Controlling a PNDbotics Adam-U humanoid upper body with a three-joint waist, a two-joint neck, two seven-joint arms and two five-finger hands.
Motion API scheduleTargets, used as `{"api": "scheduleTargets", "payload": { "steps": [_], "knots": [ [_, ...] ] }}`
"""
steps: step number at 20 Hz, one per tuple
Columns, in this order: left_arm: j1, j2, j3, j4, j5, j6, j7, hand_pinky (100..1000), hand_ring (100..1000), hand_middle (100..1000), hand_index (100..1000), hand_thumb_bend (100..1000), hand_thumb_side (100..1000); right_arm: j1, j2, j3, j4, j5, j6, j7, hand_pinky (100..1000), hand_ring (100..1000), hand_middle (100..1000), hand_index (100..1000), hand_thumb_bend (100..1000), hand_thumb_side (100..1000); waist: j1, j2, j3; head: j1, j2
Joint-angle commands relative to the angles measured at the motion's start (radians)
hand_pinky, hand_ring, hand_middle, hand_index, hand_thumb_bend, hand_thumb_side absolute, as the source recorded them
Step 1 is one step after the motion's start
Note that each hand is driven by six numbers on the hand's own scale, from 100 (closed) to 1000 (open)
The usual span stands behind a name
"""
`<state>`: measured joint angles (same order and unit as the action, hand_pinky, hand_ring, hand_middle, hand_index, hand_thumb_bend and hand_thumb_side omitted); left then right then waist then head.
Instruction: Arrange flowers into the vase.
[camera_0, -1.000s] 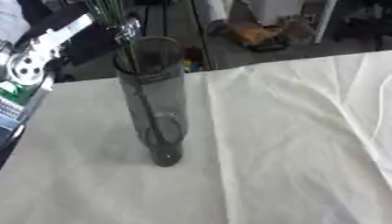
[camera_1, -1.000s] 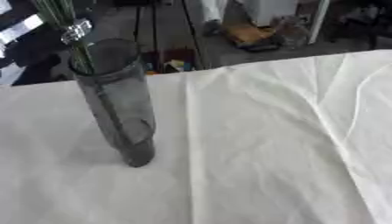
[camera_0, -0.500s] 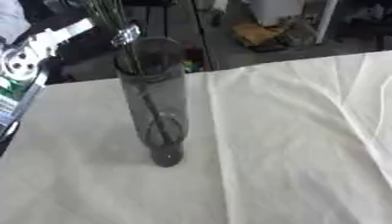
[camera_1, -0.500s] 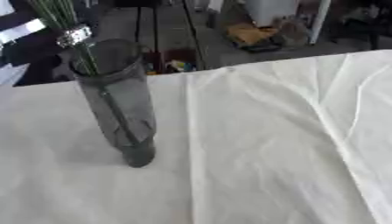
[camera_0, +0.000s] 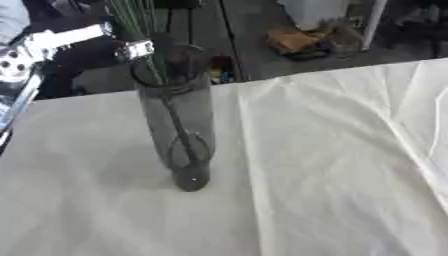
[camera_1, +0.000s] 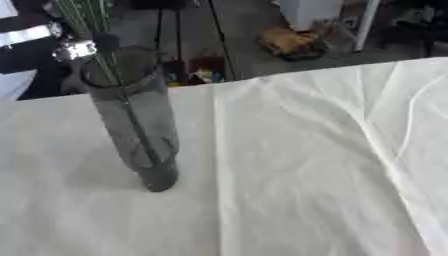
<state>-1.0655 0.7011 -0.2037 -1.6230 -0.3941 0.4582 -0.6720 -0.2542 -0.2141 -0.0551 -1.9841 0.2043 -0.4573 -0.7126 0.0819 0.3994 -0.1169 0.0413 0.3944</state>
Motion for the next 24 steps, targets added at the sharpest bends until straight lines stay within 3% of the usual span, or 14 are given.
{"api": "scheduleTargets", "payload": {
  "steps": [1, 12, 24],
  "knots": [
    [-0.018, 0.041, 0.024, -0.004, -0.019, 0.001, -0.028, 905, 1000, 1000, 1000, 502, 955, -0.003, -0.01, -0.005, -0.016, -0.003, -0.007, -0.008, 722, 781, 523, 827, 100, 1000, -0.003, -0.029, 0.002, -0.003, -0.002],
    [-0.002, 0.06, 0.059, -0.045, -0.02, -0.025, -0.057, 902, 1000, 1000, 1000, 460, 956, -0.001, -0.01, -0.007, -0.016, -0.003, -0.005, -0.012, 722, 781, 524, 826, 100, 1000, -0.007, -0.033, 0.009, -0.003, 0.001],
    [0.091, 0.119, 0.167, -0.247, 0.024, -0.024, -0.025, 859, 1000, 980, 1000, 333, 985, 0.001, -0.009, -0.015, -0.016, 0.006, -0.011, -0.025, 722, 781, 524, 826, 100, 1000, -0.025, -0.025, 0.028, -0.011, 0.004]
  ]
}}
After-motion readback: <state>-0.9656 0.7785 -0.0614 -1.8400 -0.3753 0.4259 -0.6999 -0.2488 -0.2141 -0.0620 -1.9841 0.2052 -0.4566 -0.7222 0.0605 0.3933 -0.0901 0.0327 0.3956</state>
